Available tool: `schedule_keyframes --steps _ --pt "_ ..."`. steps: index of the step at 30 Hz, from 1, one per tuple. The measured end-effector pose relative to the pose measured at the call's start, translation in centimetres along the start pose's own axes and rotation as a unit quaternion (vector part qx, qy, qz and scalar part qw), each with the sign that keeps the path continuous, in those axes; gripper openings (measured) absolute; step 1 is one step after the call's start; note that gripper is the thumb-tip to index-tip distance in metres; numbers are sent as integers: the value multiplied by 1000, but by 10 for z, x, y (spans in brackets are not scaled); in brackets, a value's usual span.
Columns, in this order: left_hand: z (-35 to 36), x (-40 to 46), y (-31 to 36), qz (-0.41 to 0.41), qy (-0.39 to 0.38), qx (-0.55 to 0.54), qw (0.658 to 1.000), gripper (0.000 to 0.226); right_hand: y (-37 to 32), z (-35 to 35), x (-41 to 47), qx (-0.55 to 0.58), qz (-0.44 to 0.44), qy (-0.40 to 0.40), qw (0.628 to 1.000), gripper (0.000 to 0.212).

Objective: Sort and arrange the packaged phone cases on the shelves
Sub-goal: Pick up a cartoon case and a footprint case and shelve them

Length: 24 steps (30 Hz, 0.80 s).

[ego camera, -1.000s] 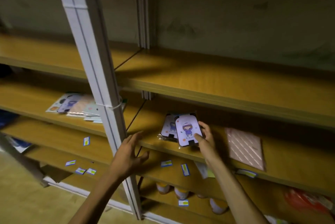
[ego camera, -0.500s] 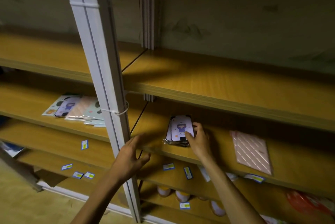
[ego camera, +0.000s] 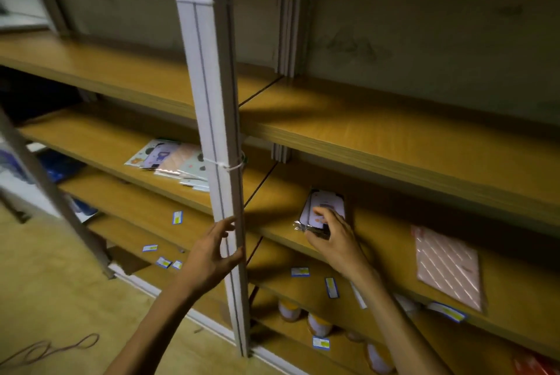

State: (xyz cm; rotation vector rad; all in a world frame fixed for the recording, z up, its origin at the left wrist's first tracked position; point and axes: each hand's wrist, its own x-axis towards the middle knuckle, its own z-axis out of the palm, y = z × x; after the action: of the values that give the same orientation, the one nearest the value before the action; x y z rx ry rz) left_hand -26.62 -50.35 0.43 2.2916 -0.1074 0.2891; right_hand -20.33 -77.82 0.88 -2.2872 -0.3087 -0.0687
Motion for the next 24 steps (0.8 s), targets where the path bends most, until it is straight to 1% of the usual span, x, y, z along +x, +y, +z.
schedule_keyframes --steps 4,9,12,14,18,24 --pt "-31 -26 -23 -55 40 28 997 67 -32 31 4 18 -80 -41 996 47" --pt "-78 -62 -55 -115 96 43 988 62 -76 86 4 38 -122 -118 985 49" --pt "-106 -78 -74 -130 119 60 982 62 -102 121 7 31 -154 -163 974 47" --pt "-125 -84 -89 -132 124 78 980 59 -120 143 14 18 -170 -174 970 46" --pt "-167 -86 -129 -134 118 101 979 58 -155 185 34 9 -176 -178 968 46" --pt "-230 -68 -193 -129 94 99 982 64 -201 244 72 13 -138 -176 975 46"
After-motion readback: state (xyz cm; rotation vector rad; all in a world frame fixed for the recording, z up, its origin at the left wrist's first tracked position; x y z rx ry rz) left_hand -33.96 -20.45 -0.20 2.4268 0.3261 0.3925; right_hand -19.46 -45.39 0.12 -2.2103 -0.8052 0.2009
